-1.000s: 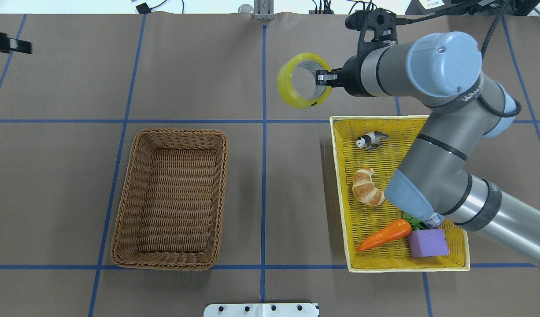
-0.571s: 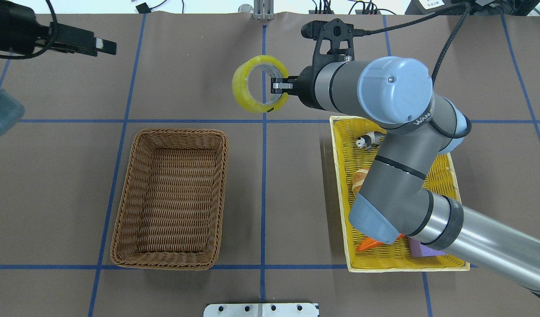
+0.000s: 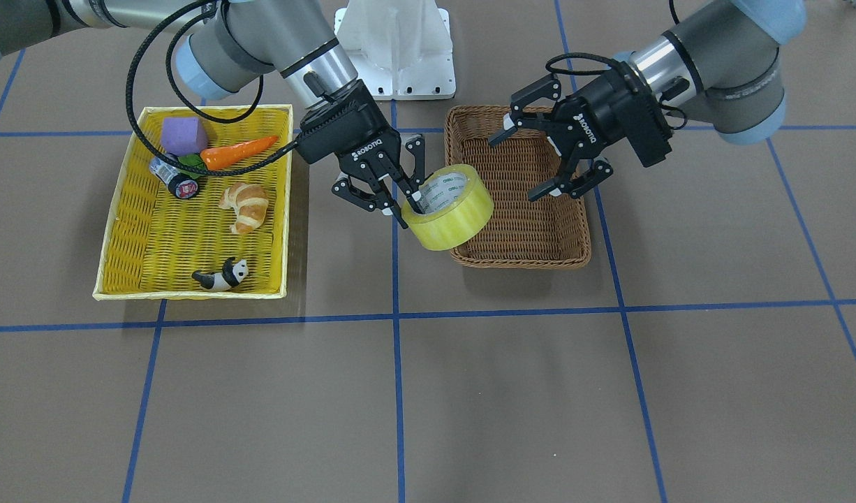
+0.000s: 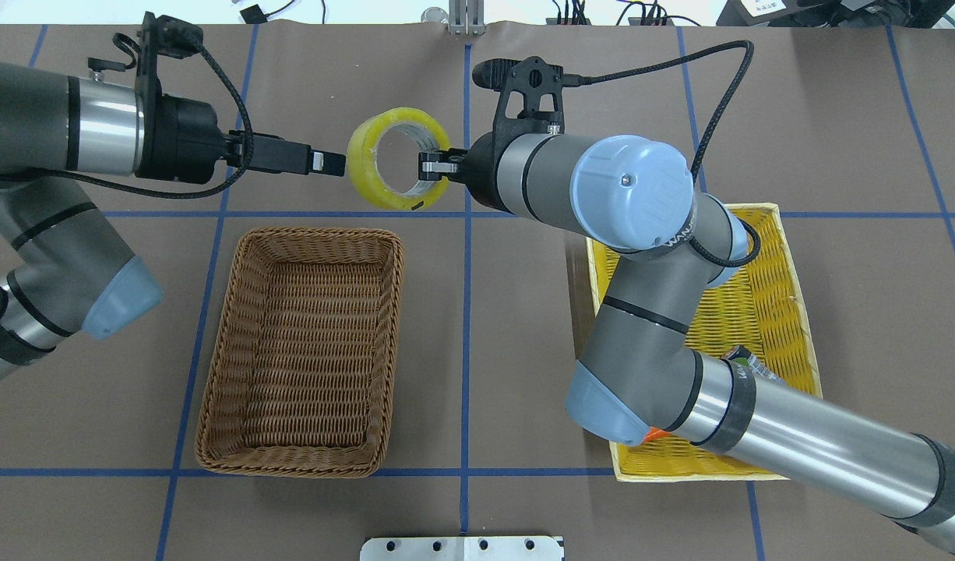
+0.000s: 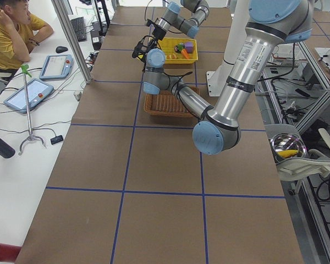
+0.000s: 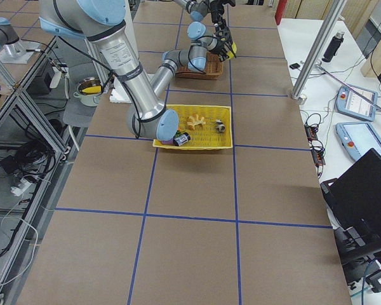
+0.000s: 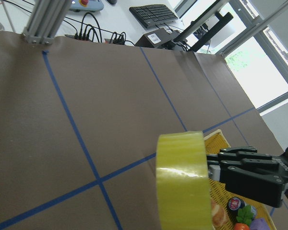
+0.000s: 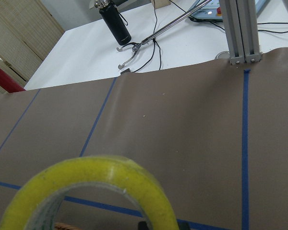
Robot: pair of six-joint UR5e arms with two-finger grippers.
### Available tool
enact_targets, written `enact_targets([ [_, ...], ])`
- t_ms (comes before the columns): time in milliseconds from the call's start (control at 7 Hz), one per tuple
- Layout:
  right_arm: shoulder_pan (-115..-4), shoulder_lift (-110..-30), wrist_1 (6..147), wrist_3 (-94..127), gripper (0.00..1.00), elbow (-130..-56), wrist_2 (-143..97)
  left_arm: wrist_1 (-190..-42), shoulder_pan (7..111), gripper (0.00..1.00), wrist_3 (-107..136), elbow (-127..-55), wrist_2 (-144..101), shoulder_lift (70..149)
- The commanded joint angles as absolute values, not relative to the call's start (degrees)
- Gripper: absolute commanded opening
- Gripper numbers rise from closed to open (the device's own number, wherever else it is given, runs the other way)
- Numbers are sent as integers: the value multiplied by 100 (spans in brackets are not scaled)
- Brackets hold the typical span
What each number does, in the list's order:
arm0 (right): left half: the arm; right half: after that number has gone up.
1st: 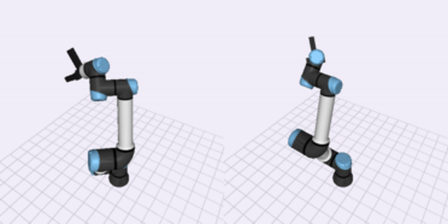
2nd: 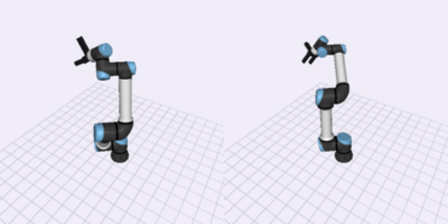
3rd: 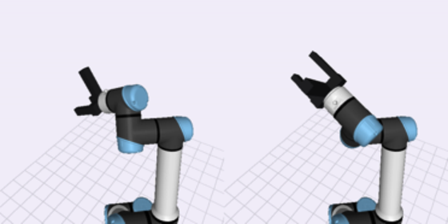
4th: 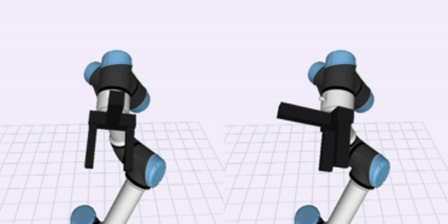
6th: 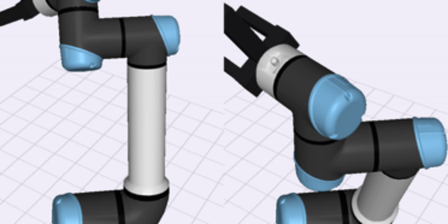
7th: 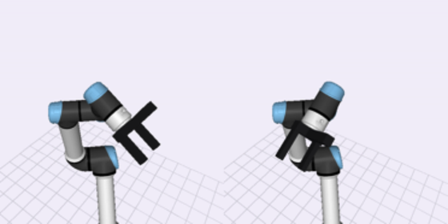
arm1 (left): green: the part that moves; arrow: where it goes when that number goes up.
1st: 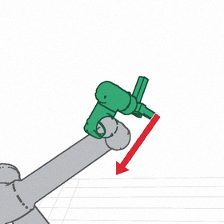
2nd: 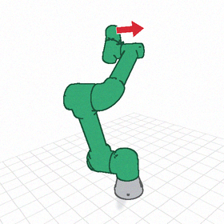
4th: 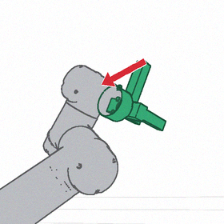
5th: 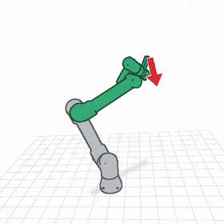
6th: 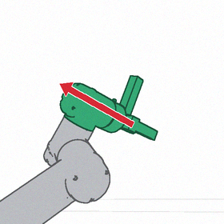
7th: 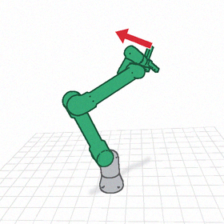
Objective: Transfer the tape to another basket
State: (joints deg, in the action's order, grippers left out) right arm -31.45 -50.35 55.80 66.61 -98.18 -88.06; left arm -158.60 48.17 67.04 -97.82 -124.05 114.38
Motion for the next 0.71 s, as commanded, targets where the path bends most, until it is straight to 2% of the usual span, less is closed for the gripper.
enact_targets([
  [0, -3085, -4984, 5572, 6662, 0, -9835, -8807, -15917, 4693, 99, 6706, -9756, -12278, 11443],
  [571, -2962, -4931, 5572, 6662, 0, -9861, -8798, -15908, 4658, 99, 6706, -9686, -12278, 11505],
])
